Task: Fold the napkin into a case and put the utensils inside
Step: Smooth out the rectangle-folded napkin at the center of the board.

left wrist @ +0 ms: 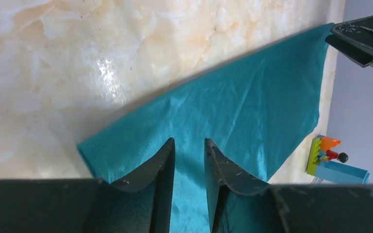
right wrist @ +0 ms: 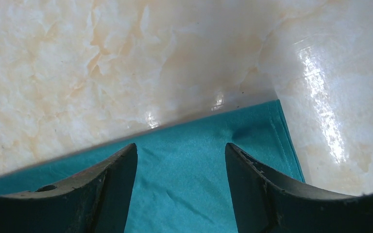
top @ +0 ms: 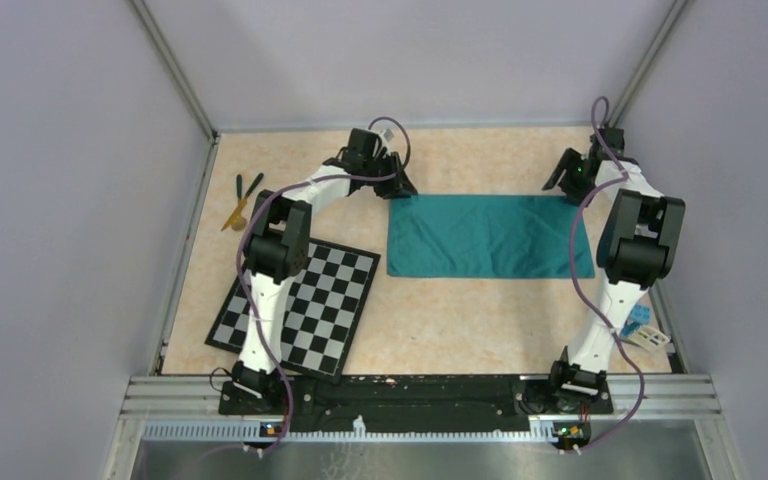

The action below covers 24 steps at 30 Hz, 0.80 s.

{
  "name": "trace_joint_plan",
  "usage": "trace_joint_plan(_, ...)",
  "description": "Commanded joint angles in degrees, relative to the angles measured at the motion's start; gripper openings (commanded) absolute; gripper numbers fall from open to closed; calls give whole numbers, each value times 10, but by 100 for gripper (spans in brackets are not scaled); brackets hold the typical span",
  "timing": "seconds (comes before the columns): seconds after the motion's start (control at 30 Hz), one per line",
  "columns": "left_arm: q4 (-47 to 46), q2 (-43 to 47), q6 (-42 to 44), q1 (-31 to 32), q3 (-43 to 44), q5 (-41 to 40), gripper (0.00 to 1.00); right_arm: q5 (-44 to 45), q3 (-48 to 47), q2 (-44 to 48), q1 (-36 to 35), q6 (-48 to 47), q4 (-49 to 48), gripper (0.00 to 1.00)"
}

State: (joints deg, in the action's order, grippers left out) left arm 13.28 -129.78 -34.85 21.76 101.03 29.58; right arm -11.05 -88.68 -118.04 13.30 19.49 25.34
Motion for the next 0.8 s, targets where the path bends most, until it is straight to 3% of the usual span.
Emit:
trace_joint_plan(0.0, -20, -46, -20, -1, 36, -7, 34, -10, -32, -26, 9, -15, -8, 66)
trace_joint_plan(0.17, 6, -70, -7, -12, 33, -62, 36, -42, -37, -59, 14, -40, -28, 66)
trace_joint_plan(0.47, 63, -68, 18, -39, 38, -74, 41, -73, -105, -99, 9, -71, 9, 68)
trace_joint_plan(0.63, 102, 15, 8, -36, 67, 9, 70, 45, -166, -36, -34, -84, 128, 73)
trace_joint_plan(0.77, 78, 130, 38, -24, -18, 84, 95, 139, -185, 13, -42, -77, 248, 73)
